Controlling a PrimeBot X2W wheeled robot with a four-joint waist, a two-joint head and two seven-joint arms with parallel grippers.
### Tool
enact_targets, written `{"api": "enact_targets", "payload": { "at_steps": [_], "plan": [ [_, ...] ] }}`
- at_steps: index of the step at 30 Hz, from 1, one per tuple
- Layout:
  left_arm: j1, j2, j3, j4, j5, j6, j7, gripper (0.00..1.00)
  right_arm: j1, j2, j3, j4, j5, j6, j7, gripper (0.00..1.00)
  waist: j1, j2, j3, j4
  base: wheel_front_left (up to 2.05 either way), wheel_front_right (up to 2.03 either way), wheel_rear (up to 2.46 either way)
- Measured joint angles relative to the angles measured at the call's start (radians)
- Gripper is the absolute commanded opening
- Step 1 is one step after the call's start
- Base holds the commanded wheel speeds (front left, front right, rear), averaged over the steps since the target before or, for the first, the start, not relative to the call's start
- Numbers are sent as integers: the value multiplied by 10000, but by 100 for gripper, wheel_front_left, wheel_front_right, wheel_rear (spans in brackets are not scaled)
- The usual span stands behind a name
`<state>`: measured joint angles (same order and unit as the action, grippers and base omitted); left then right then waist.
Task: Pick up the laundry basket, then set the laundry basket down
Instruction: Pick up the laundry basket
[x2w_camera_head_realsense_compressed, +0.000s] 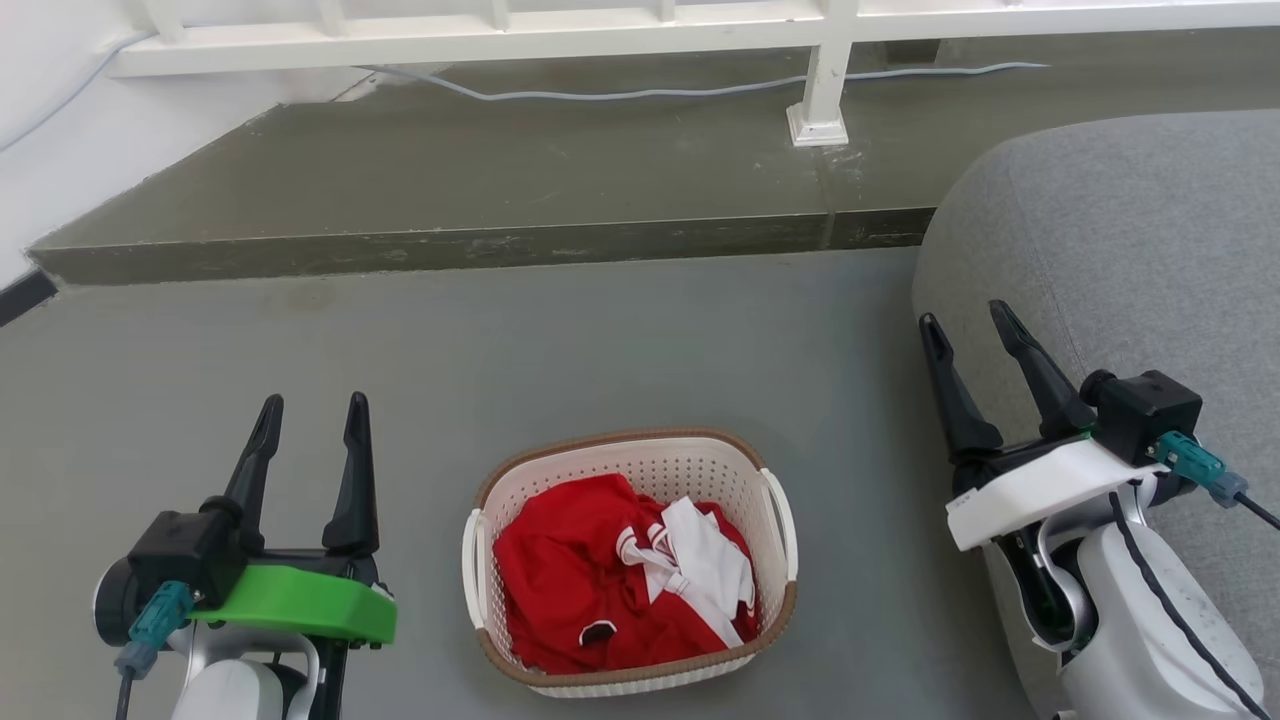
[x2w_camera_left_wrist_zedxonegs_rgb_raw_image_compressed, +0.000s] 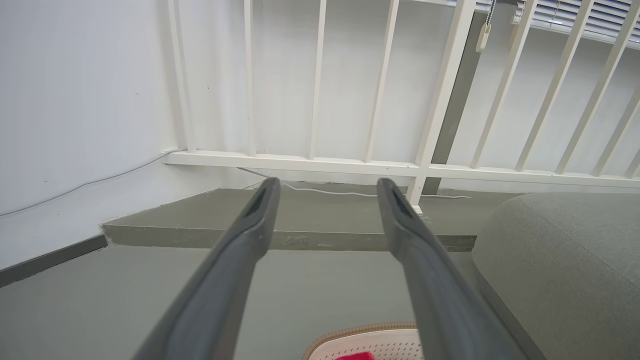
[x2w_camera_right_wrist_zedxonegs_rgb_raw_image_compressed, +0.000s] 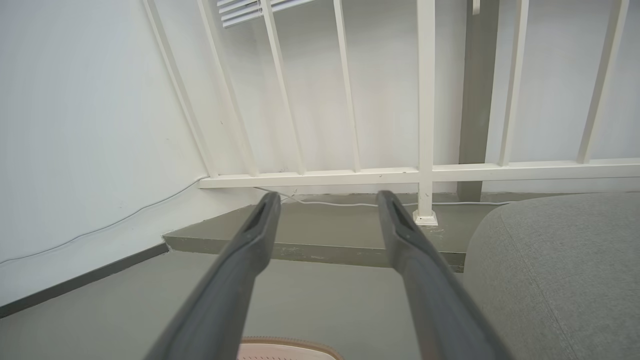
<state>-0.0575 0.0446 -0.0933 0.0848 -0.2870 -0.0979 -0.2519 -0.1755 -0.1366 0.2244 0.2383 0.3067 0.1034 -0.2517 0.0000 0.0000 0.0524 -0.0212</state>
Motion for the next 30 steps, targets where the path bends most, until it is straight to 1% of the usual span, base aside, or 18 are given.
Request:
{"api": "enact_targets", "payload": {
  "at_steps": [8, 16, 22, 30],
  "plan": [
    [0, -8, 46, -54, 0, -6, 0, 100, -10, 102, -81, 59, -13, 4, 0, 100, 0, 0, 217, -53, 0, 0, 0],
    [-111, -13, 44, -84, 0, -77, 0, 100, -127, 117, -268, 44, -75, 6, 0, 100, 0, 0, 697, -147, 0, 0, 0],
    [-429, -21, -111, 6, -42, -92, 0, 100, -264, 127, -453, 61, -75, 10, 0, 100, 0, 0, 1229, -179, 0, 0, 0],
    [-1064, -29, -217, 339, -155, -119, 0, 100, -572, 125, -424, 380, -79, 52, -2, 100, 0, 0, 2161, -177, 0, 0, 0]
  ]
}}
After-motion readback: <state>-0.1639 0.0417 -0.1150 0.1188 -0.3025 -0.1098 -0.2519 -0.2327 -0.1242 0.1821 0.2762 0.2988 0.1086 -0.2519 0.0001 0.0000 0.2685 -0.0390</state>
